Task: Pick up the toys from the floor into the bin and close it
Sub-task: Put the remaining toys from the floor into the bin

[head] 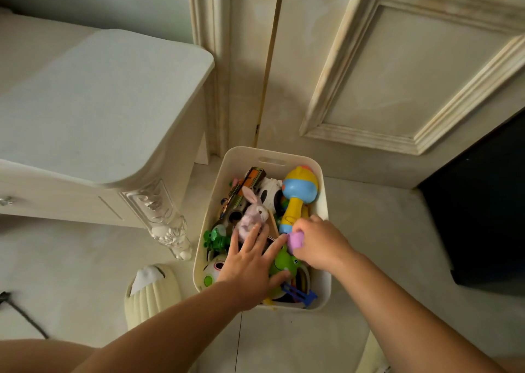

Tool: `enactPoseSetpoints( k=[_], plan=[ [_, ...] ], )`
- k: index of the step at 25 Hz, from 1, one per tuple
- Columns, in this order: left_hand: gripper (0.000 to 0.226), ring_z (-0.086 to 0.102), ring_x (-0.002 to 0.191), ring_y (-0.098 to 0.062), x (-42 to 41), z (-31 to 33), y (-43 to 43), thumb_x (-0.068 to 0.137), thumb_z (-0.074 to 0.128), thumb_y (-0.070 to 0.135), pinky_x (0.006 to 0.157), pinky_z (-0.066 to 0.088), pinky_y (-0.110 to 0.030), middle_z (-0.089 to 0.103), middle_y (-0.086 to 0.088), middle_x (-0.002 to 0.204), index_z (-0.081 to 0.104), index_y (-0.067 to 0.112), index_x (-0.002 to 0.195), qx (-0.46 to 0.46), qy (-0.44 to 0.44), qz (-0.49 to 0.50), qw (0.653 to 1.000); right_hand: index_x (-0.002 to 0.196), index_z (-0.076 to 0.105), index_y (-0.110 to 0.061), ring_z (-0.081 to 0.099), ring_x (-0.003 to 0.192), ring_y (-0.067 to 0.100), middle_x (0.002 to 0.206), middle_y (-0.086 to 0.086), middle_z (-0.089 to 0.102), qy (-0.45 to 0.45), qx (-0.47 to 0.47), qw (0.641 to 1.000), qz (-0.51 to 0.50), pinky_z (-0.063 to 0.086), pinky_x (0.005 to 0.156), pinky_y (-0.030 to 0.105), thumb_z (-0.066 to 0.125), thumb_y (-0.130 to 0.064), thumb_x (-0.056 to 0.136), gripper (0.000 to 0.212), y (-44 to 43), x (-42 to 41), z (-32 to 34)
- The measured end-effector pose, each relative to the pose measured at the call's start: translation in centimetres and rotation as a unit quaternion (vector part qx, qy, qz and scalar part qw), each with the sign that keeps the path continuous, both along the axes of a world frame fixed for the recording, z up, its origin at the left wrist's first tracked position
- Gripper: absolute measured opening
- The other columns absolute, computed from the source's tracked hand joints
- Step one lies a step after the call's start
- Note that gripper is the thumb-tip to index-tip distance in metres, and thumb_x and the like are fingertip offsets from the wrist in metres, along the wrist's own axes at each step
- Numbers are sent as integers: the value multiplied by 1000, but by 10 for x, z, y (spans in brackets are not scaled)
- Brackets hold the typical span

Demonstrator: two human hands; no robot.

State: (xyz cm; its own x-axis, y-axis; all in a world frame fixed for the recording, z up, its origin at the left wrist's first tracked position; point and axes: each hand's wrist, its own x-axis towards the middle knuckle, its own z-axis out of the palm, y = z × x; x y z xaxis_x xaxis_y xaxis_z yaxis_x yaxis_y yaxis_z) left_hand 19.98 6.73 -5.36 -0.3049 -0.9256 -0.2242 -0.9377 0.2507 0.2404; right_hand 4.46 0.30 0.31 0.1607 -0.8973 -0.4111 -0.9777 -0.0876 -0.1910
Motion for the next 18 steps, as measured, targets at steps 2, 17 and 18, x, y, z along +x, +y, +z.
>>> enactPoseSetpoints(
  k=[2,17,18],
  plan=[
    [72,-12,150,-21,-1,-2,-7,90,18,71,118,-4,-57,-3,-2,164,0,38,152,18,-14,26,999,116,54,-18,57,112,30,121,9,57,90,9,996,-7,45,80,33,53,-33,89,31,-2,-7,-4],
    [105,-6,149,-26,-19,13,24,65,34,92,112,7,-68,2,0,164,10,38,152,-28,-39,-127,991,130,47,-2,51,124,37,136,22,52,-65,46,965,-248,43,96,37,43,-35,98,46,-41,-37,-46],
    [106,9,148,-29,-16,9,25,63,37,92,107,24,-69,18,-4,161,20,36,151,-24,-58,-127,990,128,49,0,51,124,38,135,24,52,-72,59,963,-253,43,96,37,43,-29,99,42,-42,-39,-49]
  ],
)
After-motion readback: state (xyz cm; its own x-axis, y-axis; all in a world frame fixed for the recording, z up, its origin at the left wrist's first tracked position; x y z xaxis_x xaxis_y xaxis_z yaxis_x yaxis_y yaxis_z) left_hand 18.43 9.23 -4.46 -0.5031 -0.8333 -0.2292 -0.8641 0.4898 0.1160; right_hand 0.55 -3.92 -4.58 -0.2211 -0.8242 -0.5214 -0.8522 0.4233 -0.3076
